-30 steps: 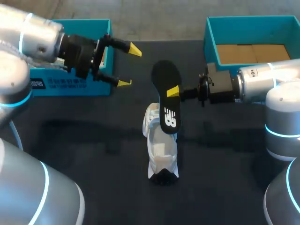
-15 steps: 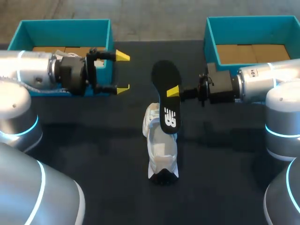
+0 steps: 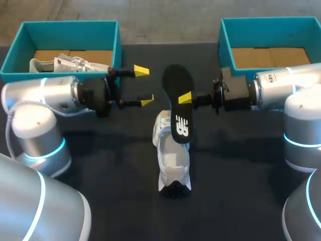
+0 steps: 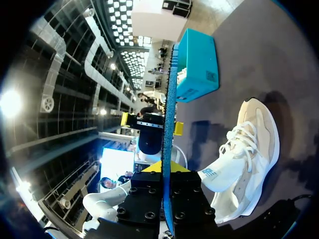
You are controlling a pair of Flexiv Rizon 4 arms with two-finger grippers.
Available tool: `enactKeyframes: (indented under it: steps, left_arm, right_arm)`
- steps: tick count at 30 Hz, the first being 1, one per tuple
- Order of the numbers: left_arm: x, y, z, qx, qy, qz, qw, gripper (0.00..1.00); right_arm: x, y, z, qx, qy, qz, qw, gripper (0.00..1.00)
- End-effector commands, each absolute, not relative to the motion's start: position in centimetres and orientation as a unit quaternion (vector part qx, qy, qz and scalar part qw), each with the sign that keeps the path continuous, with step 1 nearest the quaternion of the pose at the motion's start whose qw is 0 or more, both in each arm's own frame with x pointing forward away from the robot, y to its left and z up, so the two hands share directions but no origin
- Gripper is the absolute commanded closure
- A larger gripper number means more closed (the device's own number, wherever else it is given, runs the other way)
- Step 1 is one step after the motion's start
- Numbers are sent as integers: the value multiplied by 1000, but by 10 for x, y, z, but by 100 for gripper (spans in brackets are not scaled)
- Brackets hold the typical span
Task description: Take the shoe out of the shoebox, open the shoe tongue, remove and reinsert the insole, then place the shoe into the shoebox
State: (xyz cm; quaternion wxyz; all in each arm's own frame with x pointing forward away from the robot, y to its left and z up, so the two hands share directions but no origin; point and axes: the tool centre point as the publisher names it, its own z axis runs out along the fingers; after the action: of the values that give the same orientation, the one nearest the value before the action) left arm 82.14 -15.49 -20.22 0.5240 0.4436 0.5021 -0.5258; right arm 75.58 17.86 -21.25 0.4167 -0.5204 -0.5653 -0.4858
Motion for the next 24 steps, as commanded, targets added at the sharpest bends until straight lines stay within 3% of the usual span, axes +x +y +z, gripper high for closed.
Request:
enactKeyframes:
  steps: [1,15,24]
  left_arm:
    - [817,-175,-206,419,499,-519,554,0]
    - [813,-202,-204,405,504,-506,571,1]
    - [821,-213,-206,402,507,-497,578,27]
  right_arm:
    - [755,180,-213,-521,-564,-487,416,100]
    - [755,180,-213,-521,-564,-487,416,100]
    - [755,180,-213,-521,-564,-487,416,100]
